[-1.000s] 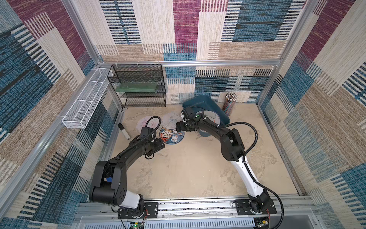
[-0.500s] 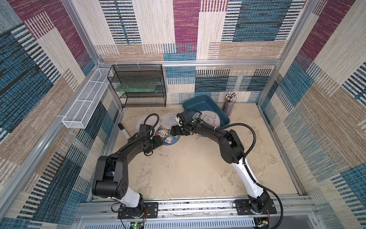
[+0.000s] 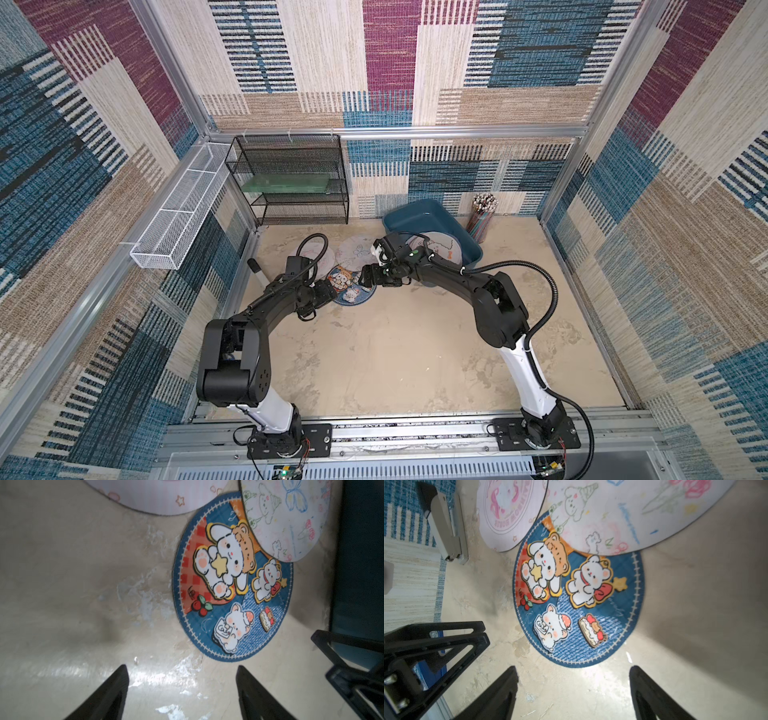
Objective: Put the coasters into the storage box
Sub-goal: Pick up the coaster from the center of the board.
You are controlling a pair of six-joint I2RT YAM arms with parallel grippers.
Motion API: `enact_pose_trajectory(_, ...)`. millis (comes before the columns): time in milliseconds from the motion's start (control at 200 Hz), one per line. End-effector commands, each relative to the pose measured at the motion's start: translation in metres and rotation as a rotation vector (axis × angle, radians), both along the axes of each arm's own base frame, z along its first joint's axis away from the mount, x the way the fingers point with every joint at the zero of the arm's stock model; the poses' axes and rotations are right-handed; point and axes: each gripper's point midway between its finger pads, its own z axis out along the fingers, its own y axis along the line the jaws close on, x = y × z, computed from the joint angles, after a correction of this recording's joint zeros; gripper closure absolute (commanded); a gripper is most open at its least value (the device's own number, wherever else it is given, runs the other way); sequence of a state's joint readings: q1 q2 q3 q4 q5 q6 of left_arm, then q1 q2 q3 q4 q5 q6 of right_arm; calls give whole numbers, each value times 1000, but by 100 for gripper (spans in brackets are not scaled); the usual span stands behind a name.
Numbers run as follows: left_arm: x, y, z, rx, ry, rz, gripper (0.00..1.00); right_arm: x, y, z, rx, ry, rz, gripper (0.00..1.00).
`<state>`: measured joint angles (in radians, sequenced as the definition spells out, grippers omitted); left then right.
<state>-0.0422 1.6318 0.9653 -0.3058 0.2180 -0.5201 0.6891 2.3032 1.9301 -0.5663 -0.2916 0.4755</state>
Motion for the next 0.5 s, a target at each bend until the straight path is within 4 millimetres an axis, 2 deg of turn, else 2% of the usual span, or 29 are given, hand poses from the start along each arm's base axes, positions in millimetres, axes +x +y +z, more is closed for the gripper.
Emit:
enact_pose_trajectory(0,22,-2,8,20,-62,-53,22,-1,-2,14,-2,-23,-18,13)
enact_pose_trajectory(250,53,9,-13,116,-34,-71,24,-17,-10,20,-9,-21,-26,13)
enact_pose_trajectory(396,62,-2,-26,97,1,-141,26,-18,-22,23,-24,-26,-47,13)
enact_pose_trajectory(496,63,-21,-33,44,27,-213,27,-16,-31,26,-26,-29,-60,13)
